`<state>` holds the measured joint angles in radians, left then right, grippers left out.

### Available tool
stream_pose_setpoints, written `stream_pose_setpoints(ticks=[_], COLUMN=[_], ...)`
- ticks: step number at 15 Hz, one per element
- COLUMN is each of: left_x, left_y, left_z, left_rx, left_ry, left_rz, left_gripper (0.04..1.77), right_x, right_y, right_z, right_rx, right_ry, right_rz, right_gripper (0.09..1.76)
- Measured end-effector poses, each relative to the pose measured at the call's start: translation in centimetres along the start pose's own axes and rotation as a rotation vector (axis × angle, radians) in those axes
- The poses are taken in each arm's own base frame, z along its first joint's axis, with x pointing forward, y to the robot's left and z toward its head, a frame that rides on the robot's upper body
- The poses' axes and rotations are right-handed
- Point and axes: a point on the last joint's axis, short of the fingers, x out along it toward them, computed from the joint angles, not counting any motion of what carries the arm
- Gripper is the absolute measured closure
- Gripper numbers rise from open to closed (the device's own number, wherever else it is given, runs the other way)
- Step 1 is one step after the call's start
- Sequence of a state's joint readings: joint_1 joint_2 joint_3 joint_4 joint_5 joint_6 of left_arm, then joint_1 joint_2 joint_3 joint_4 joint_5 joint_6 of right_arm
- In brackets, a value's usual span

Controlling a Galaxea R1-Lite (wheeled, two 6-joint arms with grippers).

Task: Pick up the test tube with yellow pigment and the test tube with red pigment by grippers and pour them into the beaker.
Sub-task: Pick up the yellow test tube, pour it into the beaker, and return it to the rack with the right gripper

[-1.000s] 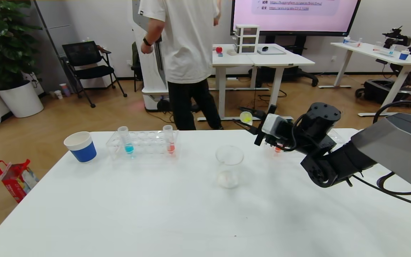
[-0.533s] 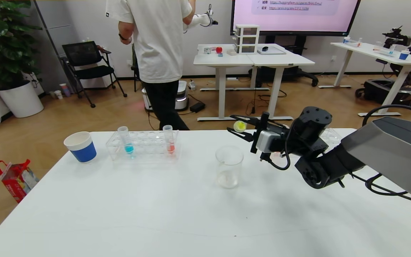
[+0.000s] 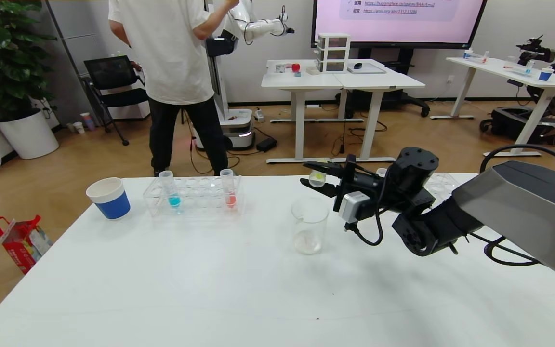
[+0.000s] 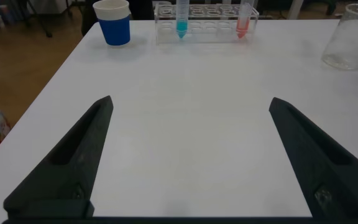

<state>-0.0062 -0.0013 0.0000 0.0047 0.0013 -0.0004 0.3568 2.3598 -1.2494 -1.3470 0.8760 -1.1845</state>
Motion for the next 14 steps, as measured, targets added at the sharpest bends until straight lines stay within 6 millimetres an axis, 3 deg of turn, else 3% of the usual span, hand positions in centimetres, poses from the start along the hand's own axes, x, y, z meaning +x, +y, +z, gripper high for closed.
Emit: stream_pose_setpoints(ticks=[14], left_x=[0.0], left_y=[0.0], left_z=[0.0], left_rx=[-0.001], left_ry=[0.0], left_rz=[0.0], left_gripper=[0.06], right_x=[0.4], right_y=[0.1], right_z=[-2.1], right_rx=[-0.178], right_ry=[-0.022], right_rz=[0.001], right_gripper=[1.34])
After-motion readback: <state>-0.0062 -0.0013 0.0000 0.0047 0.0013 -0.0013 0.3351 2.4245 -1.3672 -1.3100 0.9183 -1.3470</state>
